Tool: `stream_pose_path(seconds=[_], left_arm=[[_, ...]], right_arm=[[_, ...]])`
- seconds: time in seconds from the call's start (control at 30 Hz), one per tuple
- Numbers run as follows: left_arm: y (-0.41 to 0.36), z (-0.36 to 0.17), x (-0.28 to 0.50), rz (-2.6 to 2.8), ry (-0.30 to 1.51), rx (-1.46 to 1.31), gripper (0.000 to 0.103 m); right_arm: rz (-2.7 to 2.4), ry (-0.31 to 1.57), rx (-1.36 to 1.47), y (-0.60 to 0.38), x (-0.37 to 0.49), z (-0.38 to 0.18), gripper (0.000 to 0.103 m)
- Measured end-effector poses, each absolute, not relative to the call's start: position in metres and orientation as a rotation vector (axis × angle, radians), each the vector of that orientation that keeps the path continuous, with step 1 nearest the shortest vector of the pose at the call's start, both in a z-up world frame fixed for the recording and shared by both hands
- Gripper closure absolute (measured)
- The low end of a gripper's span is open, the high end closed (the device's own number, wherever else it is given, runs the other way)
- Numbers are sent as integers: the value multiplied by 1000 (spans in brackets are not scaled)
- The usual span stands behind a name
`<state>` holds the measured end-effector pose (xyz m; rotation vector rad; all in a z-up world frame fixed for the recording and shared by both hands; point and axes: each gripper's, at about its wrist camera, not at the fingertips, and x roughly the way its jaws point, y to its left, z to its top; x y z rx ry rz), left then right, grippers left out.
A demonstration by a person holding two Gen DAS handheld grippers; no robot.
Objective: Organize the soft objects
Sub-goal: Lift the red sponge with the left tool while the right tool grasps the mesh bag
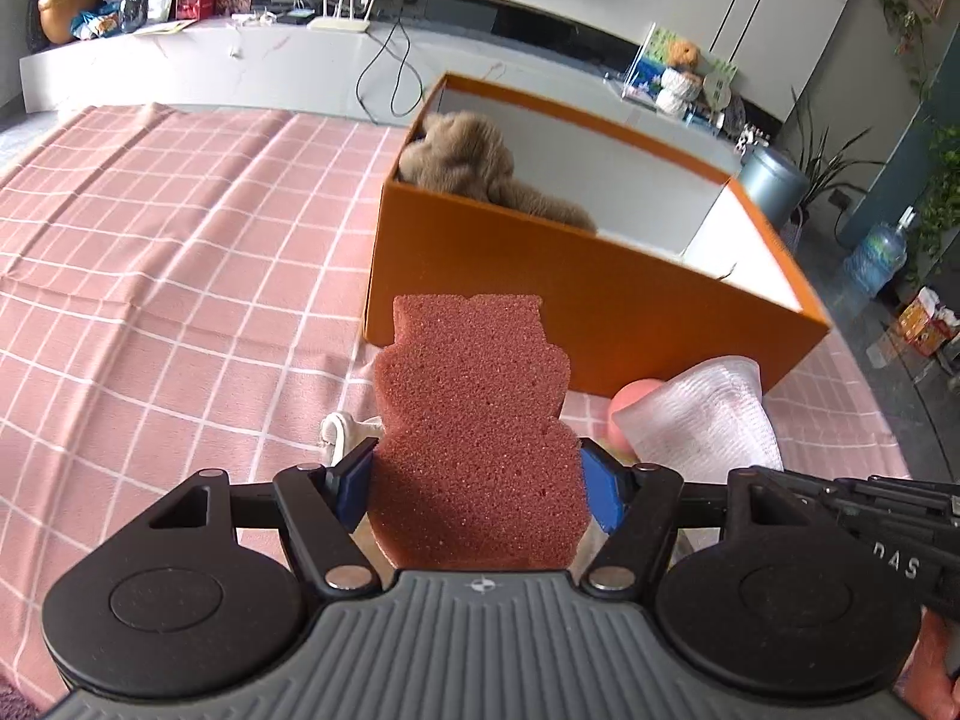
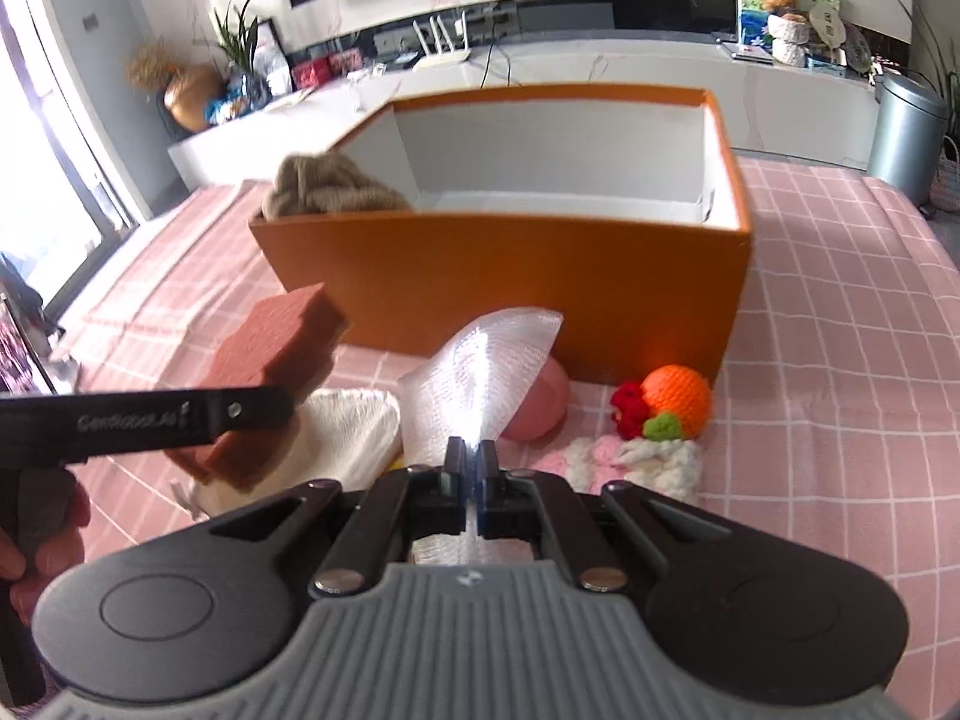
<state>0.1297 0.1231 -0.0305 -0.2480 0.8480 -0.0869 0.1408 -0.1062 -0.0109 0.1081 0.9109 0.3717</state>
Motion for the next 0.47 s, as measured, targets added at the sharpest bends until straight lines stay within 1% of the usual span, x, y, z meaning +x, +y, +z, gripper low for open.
stream_pose_path(seconds=[0.23, 0.47], left_arm=[[114, 3, 112, -118, 778, -225, 24], [103, 32, 117, -164, 723, -204, 24]], right_arm=[[380, 824, 118, -115, 129, 22, 103], [407, 759, 105, -117, 132, 49, 103]])
